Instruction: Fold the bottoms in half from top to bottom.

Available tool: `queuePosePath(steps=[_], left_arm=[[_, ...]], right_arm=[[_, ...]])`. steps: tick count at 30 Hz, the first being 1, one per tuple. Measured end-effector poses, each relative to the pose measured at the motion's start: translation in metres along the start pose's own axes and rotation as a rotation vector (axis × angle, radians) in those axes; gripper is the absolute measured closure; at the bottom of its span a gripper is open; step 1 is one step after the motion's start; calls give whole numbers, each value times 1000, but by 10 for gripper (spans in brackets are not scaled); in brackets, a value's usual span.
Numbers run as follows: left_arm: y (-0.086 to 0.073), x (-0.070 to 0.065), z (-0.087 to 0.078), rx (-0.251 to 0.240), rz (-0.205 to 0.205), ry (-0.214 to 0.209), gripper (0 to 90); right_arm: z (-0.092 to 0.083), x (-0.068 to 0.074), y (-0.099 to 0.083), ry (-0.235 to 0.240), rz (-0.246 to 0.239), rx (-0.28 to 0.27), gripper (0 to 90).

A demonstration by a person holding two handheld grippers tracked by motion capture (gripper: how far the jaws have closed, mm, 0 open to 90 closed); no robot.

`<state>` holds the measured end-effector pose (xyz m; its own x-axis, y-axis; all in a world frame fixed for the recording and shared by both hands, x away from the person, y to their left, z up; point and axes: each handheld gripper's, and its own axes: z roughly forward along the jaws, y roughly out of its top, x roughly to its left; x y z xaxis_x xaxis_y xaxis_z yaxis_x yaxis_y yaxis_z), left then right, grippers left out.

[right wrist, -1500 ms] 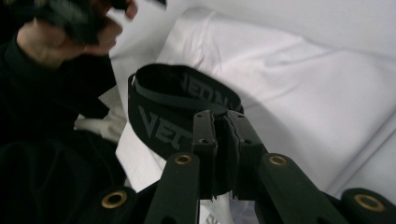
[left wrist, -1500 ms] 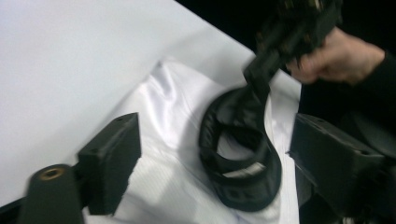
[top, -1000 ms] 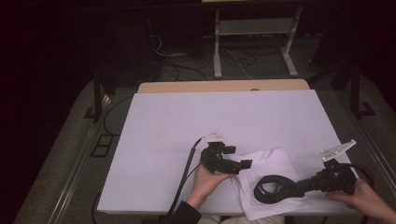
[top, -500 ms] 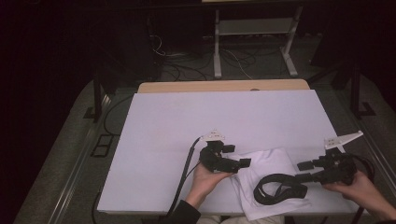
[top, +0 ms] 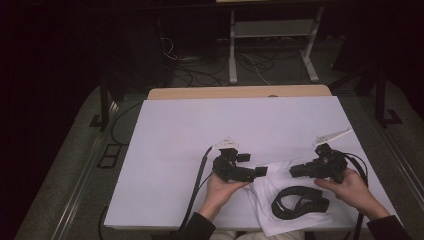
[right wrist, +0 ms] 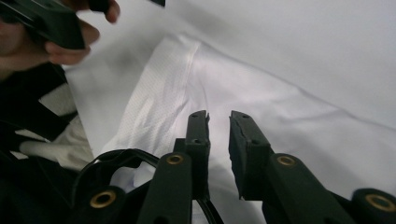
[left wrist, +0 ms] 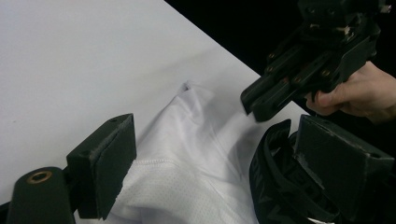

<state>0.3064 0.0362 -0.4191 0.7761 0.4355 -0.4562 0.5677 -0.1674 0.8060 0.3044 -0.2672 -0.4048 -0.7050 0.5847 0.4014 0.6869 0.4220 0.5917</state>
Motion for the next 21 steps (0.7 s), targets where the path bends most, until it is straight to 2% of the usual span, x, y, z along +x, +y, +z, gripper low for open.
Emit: queuePosePath(steps=[6, 10, 15, 21], left_arm=[[-1, -1, 3, 2, -1, -6, 122], [-1, 0, 4, 6, -1, -6, 122], [-1, 0, 4, 6, -3, -7, 123], [-2, 0, 7, 16, -6, -5, 123]], right_arm=[[22, 4, 2, -3, -6, 109, 796], [27, 4, -3, 20, 4, 157, 806], [17, 7, -11, 87, 0, 133, 807], [-1, 11, -30, 151, -6, 95, 795]])
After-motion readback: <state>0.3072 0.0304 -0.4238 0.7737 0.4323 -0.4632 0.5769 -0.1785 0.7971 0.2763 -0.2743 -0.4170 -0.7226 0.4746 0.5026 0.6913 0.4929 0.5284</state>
